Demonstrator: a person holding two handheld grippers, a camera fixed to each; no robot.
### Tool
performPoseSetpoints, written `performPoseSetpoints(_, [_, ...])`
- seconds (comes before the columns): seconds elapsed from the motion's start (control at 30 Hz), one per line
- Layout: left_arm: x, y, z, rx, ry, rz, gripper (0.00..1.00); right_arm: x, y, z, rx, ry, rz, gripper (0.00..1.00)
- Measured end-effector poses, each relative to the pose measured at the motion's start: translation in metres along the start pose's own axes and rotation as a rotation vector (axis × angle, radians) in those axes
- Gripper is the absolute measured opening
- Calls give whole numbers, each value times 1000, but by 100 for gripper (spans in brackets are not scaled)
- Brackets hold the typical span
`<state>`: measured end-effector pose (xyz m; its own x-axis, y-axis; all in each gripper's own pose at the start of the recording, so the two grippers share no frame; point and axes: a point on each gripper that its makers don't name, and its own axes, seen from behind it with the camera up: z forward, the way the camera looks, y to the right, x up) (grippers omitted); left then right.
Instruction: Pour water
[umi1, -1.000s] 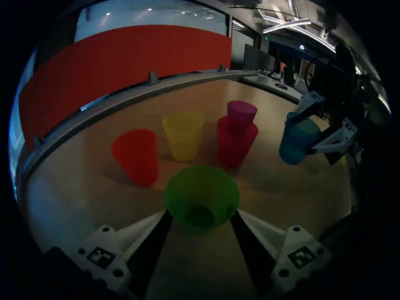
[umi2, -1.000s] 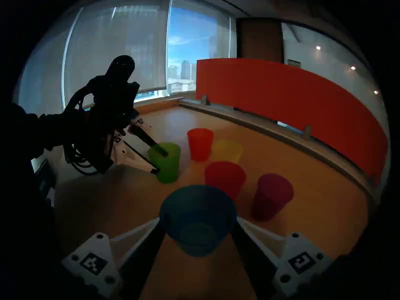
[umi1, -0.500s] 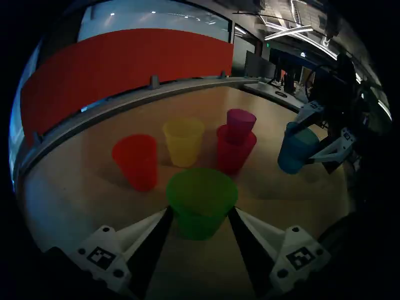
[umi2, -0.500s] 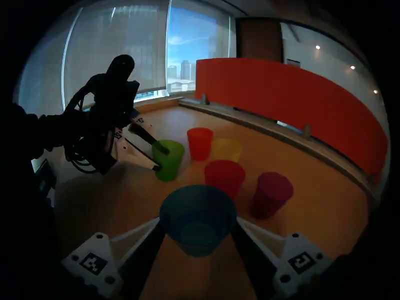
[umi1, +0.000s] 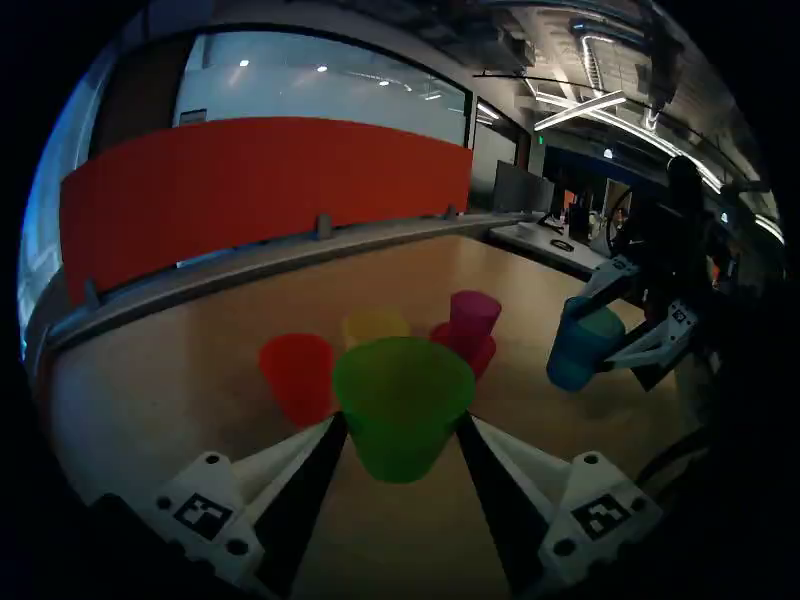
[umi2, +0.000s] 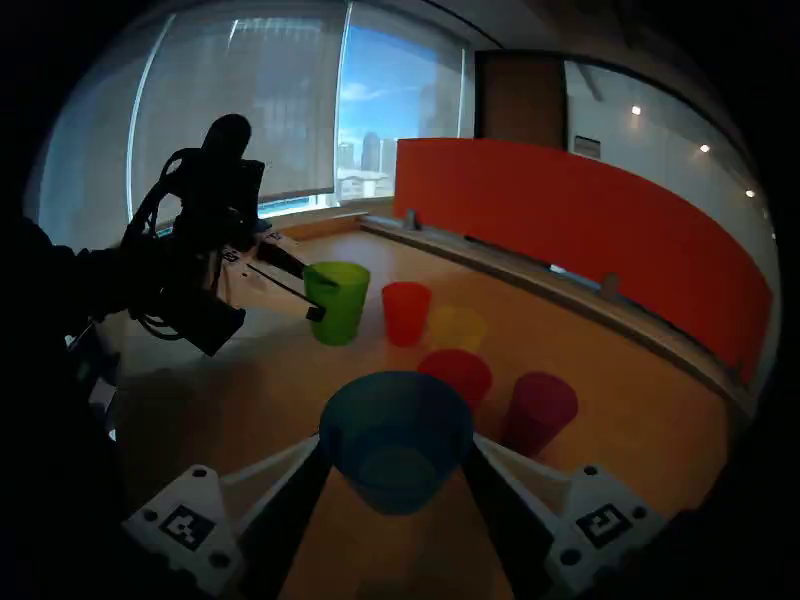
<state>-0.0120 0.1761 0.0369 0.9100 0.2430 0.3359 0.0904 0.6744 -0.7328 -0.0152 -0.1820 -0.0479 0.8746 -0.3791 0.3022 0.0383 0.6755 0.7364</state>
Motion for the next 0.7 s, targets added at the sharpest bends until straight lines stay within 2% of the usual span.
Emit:
performPoseSetpoints(0.4, [52, 17, -40, 25, 177, 84, 80, 21, -11, -10, 1, 47, -15, 89])
performPoseSetpoints(0.7, [70, 30, -56, 25, 255, 80, 80, 33, -15, -17, -2, 75, -24, 89])
